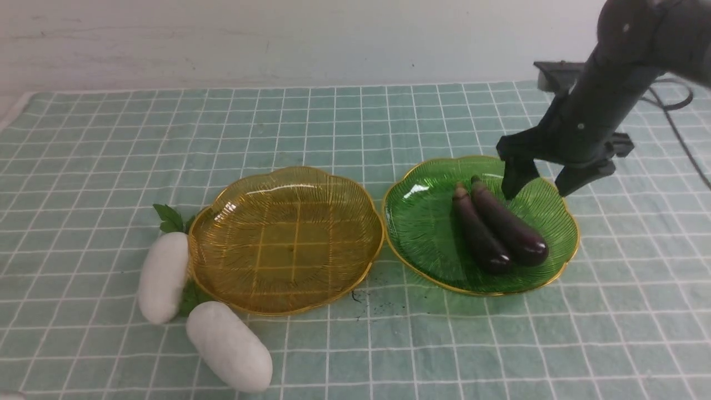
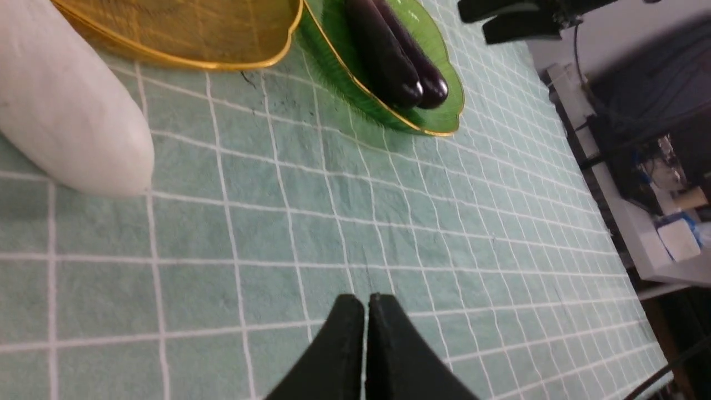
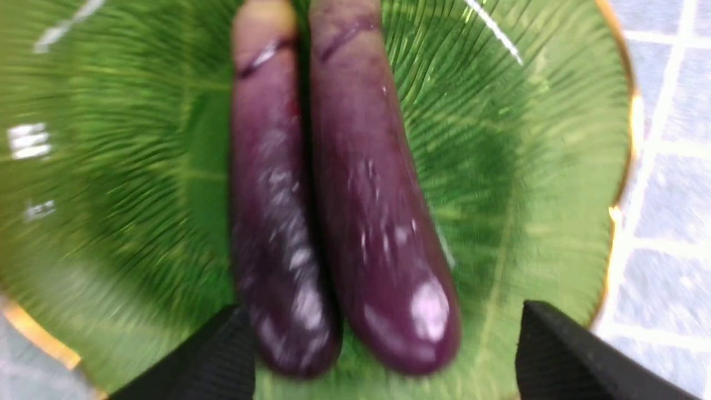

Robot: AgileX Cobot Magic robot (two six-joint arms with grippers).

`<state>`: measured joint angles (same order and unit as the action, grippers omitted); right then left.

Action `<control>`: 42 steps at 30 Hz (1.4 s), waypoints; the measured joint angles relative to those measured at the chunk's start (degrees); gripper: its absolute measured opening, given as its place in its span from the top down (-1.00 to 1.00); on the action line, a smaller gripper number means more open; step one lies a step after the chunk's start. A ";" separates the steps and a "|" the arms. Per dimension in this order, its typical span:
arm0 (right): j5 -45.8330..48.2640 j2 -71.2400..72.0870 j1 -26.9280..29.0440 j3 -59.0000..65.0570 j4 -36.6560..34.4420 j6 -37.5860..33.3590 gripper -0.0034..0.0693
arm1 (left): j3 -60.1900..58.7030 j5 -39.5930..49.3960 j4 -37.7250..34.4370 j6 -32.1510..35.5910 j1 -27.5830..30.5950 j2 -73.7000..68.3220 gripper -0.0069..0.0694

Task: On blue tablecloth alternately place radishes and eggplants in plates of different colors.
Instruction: 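Pick up the white radish and place it in the left plate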

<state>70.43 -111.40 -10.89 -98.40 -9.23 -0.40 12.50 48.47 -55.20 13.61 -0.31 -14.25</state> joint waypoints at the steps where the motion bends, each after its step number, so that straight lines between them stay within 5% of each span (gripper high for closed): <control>1: 0.00 2.19 0.00 1.22 0.00 -0.05 -0.60 | 1.99 1.81 2.63 -1.27 0.00 -1.03 0.84; 12: 0.64 29.59 -0.04 21.20 -0.17 -1.47 -0.23 | 14.78 8.50 30.80 -13.25 0.00 -17.75 0.81; 20: 1.14 44.85 -0.30 36.05 0.37 -1.84 -0.10 | 18.57 5.66 33.62 -17.07 0.00 -35.40 0.46; 27: 1.37 48.93 -0.30 41.38 2.38 -2.93 -0.08 | 21.53 -2.82 20.71 -15.15 0.00 -52.82 -0.26; 32: 1.30 48.93 -0.30 41.83 2.38 -2.99 -0.08 | 21.65 -7.57 5.60 -3.59 0.00 -62.17 -0.60; 42: 1.30 48.93 -0.30 41.83 2.42 -2.99 -0.08 | 21.83 -10.43 -6.35 10.42 0.00 -70.29 -0.66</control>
<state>71.73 -62.47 -11.20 -56.57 -6.81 -3.40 34.32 38.04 -61.55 24.03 -0.31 -84.53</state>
